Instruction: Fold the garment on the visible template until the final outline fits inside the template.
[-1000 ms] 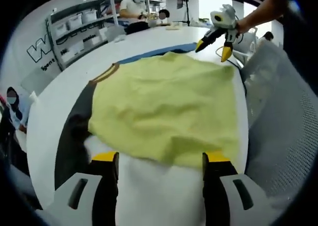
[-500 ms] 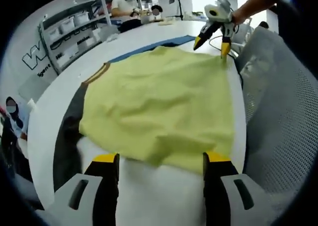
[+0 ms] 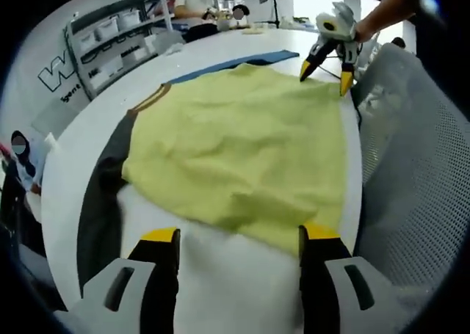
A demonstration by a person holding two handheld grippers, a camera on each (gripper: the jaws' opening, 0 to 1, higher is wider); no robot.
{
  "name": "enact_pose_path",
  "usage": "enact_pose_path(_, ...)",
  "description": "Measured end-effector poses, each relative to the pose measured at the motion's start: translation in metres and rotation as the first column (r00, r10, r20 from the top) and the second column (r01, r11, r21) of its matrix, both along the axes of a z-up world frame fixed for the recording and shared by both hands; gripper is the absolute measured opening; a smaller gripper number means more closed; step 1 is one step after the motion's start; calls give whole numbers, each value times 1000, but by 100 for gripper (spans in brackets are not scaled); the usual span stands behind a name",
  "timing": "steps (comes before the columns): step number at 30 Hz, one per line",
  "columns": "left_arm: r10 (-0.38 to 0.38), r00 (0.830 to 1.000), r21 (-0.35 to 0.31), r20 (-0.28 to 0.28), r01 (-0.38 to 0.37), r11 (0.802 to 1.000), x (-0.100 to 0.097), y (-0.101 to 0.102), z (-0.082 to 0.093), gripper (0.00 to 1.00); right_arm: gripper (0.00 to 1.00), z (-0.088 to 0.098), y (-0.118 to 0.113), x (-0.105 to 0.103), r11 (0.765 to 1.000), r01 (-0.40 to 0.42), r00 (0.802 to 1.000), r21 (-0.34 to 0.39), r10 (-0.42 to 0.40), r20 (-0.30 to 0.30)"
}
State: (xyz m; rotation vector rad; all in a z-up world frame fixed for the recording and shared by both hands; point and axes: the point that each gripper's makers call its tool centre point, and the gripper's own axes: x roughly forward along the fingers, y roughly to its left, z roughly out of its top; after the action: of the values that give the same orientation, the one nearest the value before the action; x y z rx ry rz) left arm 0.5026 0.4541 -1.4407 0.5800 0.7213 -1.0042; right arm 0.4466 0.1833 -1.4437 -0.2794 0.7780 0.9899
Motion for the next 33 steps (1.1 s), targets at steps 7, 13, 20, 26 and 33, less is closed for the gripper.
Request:
enact_pose_path(7,28,1000,0,-15,-28,1000,1,9,-1,75,60,1,2,-3,1000,12,1000,18,-12,6)
enact_pose_path(13,36,999,7,16,-36,999,10,15,9,75,58,5,4,1,1000,16,1000,21,-16,14)
enact_pose_path(20,87,996,20,23,-87,996,22,20,3,74,57,12,-1,14,998,49,998,26,-50,45)
enact_pose_path(26,47,998,39,50,-49,998,21,17,5,73,56,13,-11,21,997,75,996,20,-76,51)
enact_pose_path(33,64,997,45,50,-66,997,20,29,6,73,55,7,-16,22,996,85,995,-4,-84,46)
